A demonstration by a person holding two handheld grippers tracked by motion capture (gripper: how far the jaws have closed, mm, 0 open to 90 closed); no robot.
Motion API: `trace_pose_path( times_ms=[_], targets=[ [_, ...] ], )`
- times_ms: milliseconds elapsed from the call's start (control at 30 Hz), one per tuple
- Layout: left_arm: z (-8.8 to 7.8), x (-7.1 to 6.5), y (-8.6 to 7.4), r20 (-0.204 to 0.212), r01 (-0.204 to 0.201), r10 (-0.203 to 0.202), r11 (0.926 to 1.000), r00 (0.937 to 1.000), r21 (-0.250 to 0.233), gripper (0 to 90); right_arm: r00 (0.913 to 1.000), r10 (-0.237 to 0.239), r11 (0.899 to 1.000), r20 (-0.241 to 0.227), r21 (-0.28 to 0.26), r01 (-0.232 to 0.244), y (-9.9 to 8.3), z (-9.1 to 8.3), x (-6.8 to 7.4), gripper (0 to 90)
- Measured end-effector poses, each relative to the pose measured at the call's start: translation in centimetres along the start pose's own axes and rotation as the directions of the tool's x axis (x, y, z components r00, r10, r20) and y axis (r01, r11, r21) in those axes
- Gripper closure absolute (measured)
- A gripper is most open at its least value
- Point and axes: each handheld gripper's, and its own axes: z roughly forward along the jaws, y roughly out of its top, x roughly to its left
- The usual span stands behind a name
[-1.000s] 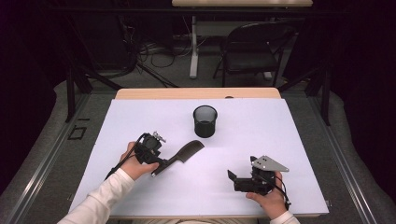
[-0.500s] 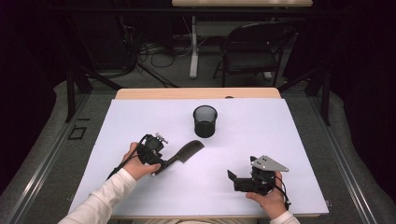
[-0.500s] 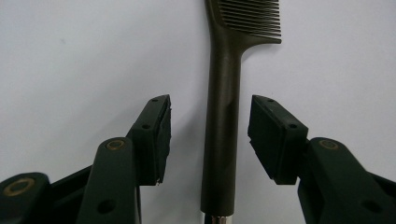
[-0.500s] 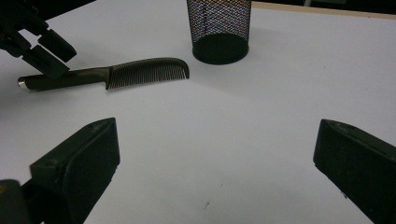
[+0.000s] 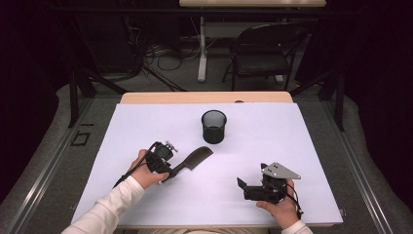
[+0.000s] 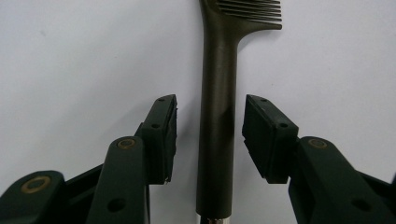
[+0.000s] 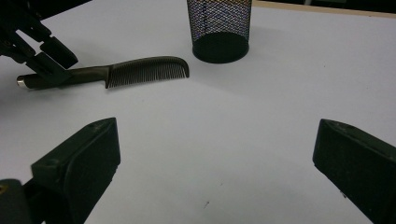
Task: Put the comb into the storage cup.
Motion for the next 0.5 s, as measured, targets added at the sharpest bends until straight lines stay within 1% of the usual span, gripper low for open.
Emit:
trace_pose_path(
  times_ms=[67, 267, 500],
  targets=[
    [0.01, -0.03, 0.03, 0.003, 0.001, -0.001, 1.0000, 1.0000, 0.006, 55.2, 1.0000, 0.000, 1.000, 0.000, 0.000, 0.000, 0.00, 0.01, 0.00, 0.7],
    [0.22, -0.25, 0.23, -0.004, -0.019, 0.019, 0.9994, 0.9998, 0.031, 58.3, 1.0000, 0.002, 1.000, 0.000, 0.001, -0.002, 0.00, 0.01, 0.00, 0.9],
    [0.51, -0.37, 0.35, -0.013, -0.025, 0.026, 0.9985, 0.9996, 0.048, 61.1, 1.0000, 0.000, 1.000, 0.000, 0.001, 0.000, 0.00, 0.00, -0.01, 0.9]
  ],
)
